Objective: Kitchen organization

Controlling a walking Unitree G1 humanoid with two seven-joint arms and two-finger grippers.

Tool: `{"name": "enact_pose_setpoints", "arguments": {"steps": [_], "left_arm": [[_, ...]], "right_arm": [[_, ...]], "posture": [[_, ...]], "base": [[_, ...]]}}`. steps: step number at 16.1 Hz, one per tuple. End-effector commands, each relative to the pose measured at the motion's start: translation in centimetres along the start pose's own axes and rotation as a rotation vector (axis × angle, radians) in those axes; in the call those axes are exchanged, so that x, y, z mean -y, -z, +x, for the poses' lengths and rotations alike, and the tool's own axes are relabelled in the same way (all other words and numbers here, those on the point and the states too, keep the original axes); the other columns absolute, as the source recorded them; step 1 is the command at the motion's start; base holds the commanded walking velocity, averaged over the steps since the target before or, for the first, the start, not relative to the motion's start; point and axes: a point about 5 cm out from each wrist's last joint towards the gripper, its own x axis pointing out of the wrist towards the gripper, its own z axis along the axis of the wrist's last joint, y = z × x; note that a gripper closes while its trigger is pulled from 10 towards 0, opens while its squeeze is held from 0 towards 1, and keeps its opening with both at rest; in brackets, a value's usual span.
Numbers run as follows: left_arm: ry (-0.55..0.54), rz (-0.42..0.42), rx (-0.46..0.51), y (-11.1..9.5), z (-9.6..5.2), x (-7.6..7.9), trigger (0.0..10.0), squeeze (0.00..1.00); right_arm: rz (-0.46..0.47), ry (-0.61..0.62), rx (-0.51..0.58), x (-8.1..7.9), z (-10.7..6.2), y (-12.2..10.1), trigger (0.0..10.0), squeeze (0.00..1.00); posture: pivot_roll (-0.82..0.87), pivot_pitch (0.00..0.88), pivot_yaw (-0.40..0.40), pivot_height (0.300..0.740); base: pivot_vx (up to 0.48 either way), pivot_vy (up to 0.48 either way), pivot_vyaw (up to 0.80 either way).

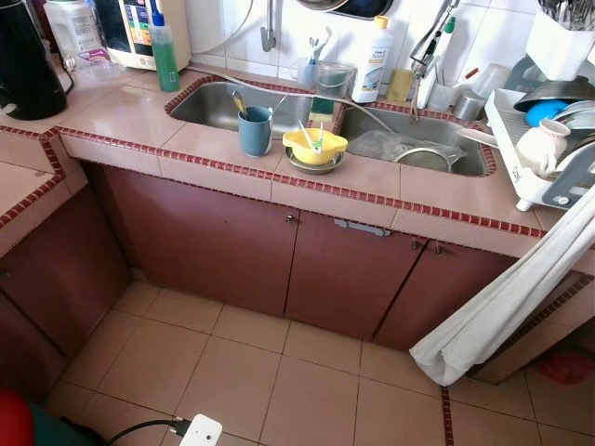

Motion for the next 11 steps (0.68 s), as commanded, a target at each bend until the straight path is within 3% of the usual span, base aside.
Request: {"name": "enact_pose_setpoints", "arguments": {"steps": [1, 5, 7, 11], "left_arm": [[0.021, -0.188, 0.022, 1.0, -0.2, 1.4, 10.0, 0.00], [0.012, -0.152, 0.008, 0.9, -0.2, 0.8, 10.0, 0.00], [0.027, -0.102, 0.052, -1.2, 0.1, -0.1, 10.0, 0.00], [0.027, -0.102, 0.052, -1.2, 0.1, -0.1, 10.0, 0.00]], "right_arm": [[-0.232, -0.019, 0.096, -2.2, 0.7, -4.1, 10.0, 0.00], [-0.251, -0.013, 0.112, -1.7, 0.6, -4.6, 10.0, 0.00], [-0.273, -0.025, 0.127, -1.3, 0.6, -6.0, 10.0, 0.00], [-0.273, -0.025, 0.127, -1.3, 0.6, -6.0, 10.0, 0.00]], "posture": [[-0.01, 0.000, -0.033, 0.740], [-0.02, 0.000, -0.027, 0.740], [-0.02, 0.000, -0.019, 0.740], [-0.02, 0.000, -0.019, 0.740]], "base": [[0.000, 0.000, 0.00], [0.000, 0.000, 0.00], [0.000, 0.000, 0.00], [0.000, 0.000, 0.00]]}}
